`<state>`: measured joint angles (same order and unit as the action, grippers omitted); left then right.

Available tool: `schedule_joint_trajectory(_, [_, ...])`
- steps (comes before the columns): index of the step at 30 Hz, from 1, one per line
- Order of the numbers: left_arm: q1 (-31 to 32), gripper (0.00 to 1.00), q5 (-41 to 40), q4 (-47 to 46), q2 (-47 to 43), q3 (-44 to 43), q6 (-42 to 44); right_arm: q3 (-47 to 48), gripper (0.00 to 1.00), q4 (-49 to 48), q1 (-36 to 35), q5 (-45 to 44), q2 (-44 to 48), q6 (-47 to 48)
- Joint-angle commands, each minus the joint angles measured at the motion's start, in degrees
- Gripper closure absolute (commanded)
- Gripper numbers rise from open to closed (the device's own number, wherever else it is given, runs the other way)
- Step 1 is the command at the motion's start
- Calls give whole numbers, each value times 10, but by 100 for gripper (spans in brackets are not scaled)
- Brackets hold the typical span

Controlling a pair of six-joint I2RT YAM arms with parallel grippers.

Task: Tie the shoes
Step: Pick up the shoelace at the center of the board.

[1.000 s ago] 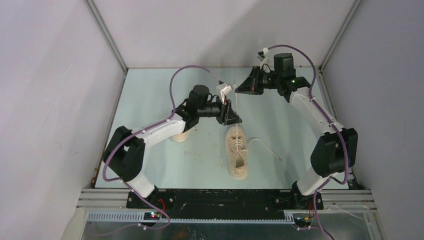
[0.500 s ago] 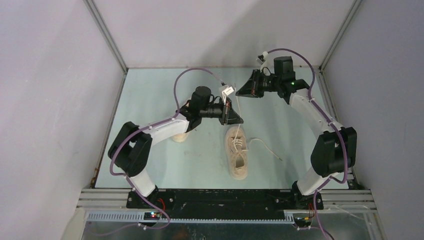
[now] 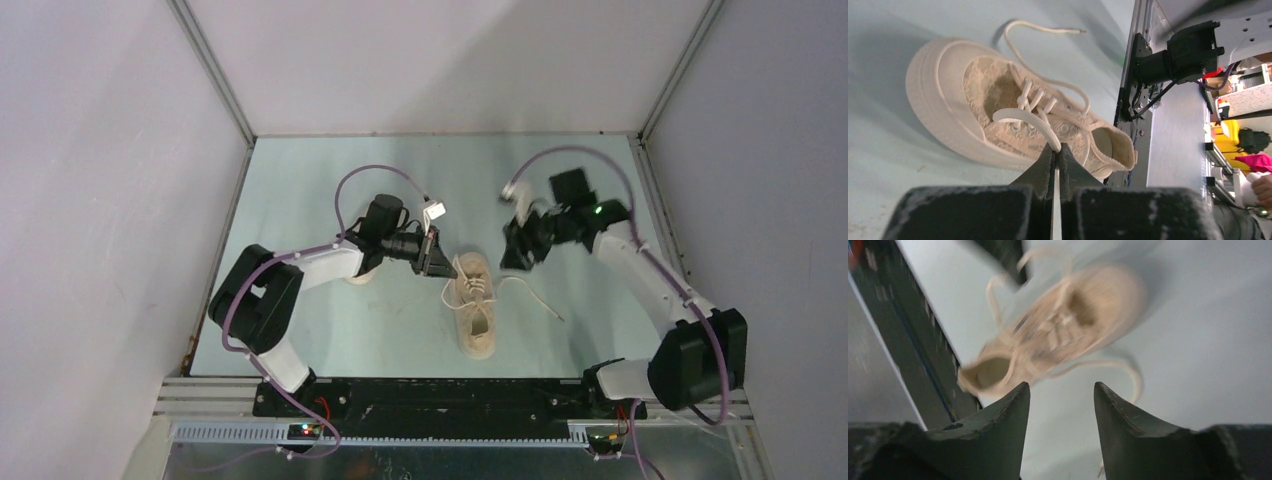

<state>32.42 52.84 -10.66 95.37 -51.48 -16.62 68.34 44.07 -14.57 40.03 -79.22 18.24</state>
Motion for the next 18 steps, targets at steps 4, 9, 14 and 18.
schedule_joint_trajectory(4, [-20, 100, 54, -29, 1, -6, -16, -197, 65, 25, -228, -174, 26, 278])
schedule_joint_trajectory(9, [-28, 100, 71, -65, 25, -8, -70, -231, 70, -47, -336, -216, -19, 268])
schedule_joint_trajectory(14, [-31, 100, 68, -58, 24, -2, -79, -209, 70, -113, -377, -226, -45, 222])
schedule_joint_trajectory(18, [-32, 100, 43, -24, 12, 1, -77, -191, 62, -122, -368, -230, -34, 188])
